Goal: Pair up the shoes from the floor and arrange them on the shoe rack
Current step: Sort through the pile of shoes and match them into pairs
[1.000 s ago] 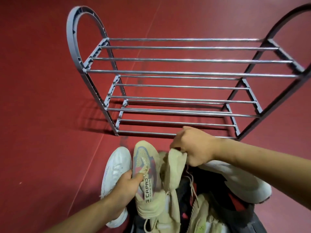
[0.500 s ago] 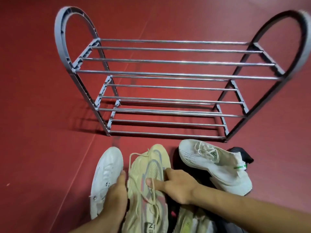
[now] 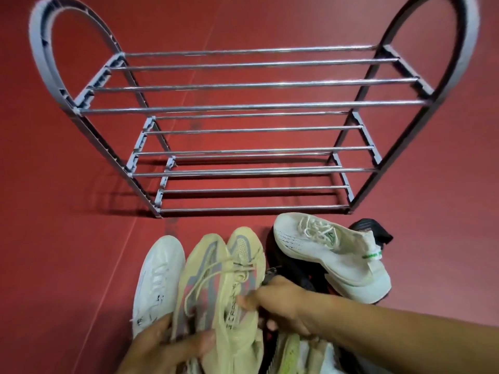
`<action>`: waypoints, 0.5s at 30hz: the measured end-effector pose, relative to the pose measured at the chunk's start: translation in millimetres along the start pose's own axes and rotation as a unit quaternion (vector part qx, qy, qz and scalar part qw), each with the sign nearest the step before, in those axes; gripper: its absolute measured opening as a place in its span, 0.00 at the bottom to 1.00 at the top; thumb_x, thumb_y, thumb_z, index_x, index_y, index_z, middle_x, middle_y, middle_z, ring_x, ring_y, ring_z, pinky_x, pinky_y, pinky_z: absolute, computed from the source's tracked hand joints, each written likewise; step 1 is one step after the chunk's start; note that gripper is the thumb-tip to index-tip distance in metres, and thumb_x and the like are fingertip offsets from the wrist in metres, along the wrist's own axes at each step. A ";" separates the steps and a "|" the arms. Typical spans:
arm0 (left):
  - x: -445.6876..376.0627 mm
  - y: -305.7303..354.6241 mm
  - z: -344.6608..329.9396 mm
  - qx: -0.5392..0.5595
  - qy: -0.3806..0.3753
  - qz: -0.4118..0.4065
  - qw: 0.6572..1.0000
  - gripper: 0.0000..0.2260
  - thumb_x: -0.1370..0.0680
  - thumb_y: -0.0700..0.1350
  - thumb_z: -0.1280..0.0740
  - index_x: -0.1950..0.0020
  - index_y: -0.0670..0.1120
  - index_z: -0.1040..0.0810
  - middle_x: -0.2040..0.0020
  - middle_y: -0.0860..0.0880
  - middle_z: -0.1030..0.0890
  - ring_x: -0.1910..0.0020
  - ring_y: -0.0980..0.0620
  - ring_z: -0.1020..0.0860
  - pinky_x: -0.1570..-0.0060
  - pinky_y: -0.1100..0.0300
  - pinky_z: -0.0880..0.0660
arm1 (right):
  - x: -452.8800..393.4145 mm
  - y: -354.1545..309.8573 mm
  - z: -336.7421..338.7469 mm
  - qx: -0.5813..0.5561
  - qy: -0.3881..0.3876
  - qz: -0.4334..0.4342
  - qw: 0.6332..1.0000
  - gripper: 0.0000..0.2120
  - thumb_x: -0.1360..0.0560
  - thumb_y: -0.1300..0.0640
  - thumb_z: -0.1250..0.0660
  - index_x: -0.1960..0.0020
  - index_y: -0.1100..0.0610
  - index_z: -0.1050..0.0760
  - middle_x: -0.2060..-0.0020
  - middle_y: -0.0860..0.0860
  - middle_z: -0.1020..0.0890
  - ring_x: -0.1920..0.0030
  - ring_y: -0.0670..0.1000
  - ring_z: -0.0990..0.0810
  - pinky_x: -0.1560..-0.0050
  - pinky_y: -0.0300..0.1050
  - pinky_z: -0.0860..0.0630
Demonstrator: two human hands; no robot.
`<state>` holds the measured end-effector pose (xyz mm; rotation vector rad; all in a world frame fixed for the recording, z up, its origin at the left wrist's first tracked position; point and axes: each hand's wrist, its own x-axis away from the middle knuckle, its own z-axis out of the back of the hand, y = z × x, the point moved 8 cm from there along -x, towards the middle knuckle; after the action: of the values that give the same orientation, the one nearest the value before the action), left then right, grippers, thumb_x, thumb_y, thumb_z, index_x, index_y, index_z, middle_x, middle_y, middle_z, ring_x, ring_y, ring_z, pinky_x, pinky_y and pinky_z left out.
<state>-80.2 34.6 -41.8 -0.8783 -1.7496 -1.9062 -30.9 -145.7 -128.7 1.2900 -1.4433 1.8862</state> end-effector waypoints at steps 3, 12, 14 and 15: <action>-21.2 25.3 18.3 0.100 0.047 -0.055 0.992 0.23 0.41 0.43 0.18 0.48 0.41 0.15 0.57 0.46 0.12 0.59 0.51 0.13 0.66 0.65 0.20 | -12.6 -31.3 21.7 -0.056 0.078 0.031 0.995 0.16 0.28 0.57 0.27 0.47 0.69 0.19 0.70 0.57 0.21 0.79 0.50 0.28 0.78 0.38 0.30; -168.9 94.9 106.6 0.095 0.165 -0.076 0.979 0.13 0.32 0.43 0.21 0.50 0.40 0.16 0.51 0.39 0.14 0.57 0.45 0.15 0.48 0.49 0.19 | -74.7 -134.1 62.1 0.023 0.259 0.108 0.959 0.18 0.20 0.52 0.37 0.39 0.66 0.23 0.47 0.58 0.18 0.49 0.59 0.18 0.56 0.48 0.22; -194.6 108.6 119.2 0.097 0.188 -0.090 0.973 0.18 0.29 0.44 0.22 0.43 0.37 0.18 0.47 0.39 0.15 0.53 0.44 0.16 0.43 0.48 0.21 | -80.5 -151.9 75.4 0.021 0.302 0.120 0.945 0.18 0.19 0.54 0.37 0.37 0.66 0.24 0.43 0.60 0.18 0.43 0.60 0.18 0.56 0.45 0.27; -210.5 113.0 131.5 0.100 0.202 -0.100 0.969 0.19 0.28 0.43 0.24 0.40 0.37 0.21 0.46 0.40 0.15 0.53 0.45 0.16 0.43 0.48 0.21 | -83.1 -160.1 81.9 0.027 0.316 0.127 0.940 0.17 0.19 0.55 0.37 0.37 0.66 0.23 0.42 0.61 0.18 0.42 0.61 0.18 0.56 0.44 0.27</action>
<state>170.2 124.5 -101.5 -0.2249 -1.7815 -1.8256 166.9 -146.9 -117.2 0.4365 -1.2449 2.2338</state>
